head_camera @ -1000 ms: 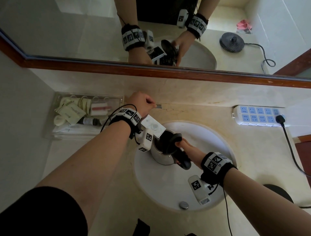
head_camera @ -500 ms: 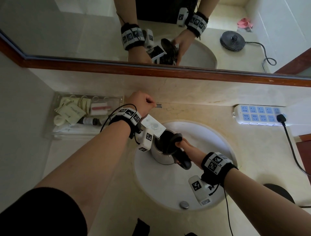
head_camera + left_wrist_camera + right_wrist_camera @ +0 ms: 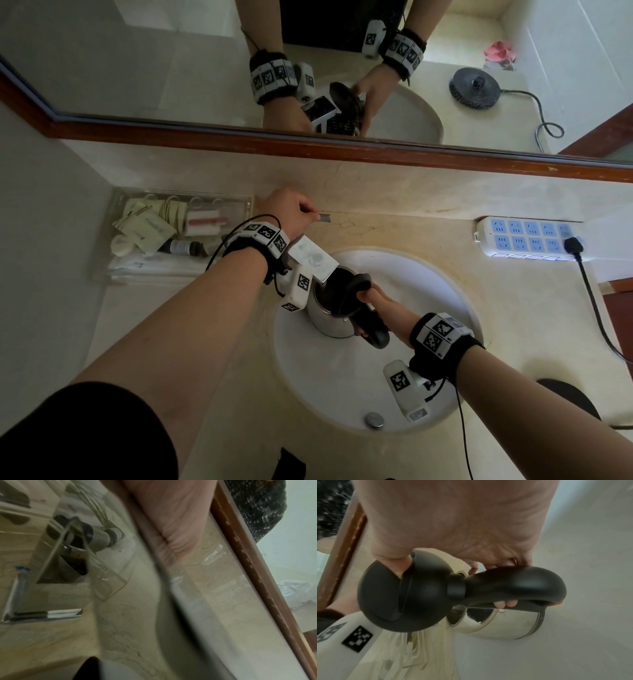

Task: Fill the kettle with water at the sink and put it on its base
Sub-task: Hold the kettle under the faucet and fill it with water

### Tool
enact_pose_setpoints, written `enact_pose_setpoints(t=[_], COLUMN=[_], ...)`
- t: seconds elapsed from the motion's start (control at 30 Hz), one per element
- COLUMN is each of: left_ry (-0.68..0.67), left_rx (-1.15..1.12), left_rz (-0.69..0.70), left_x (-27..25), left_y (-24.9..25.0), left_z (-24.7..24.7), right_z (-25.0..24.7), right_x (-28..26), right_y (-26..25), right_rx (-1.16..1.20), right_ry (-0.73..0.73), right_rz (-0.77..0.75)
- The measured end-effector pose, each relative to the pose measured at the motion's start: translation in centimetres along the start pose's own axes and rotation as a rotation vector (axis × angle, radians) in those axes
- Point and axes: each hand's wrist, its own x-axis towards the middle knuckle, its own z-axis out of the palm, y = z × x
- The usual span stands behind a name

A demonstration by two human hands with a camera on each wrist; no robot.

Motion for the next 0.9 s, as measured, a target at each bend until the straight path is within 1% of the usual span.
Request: enact_pose_setpoints(t=[0.2, 0.3, 0.5, 0.7, 0.9], left_ry=[-0.046, -0.049, -0.037, -0.050, -0.051], left_rx=[0.083, 0.117, 0.125, 0.136, 0.089], left_rz=[0.050, 0.028, -0.018, 0.029, 0.022], left_x=[-0.23, -0.26, -0.07, -0.16, -0.15], left_y=[0.42, 0.59, 0.62, 0.79, 0.52], left_z=[-0.20, -0.21, -0.15, -0.24, 0.02], right_z=[-0.07, -0.05, -0.08, -0.33, -0.56], right_x=[-0.25, -0.51, -0.54, -0.25, 0.02], right_y=[-0.21, -0.47, -0.42, -0.08, 0.30], right_rx=[-0.001, -0.016, -0.027, -0.037, -0.028], right_ry=[0.004, 0.009, 0.019, 0.022, 0.015], right_rz=[0.009, 0.011, 0.020, 0.025, 0.034])
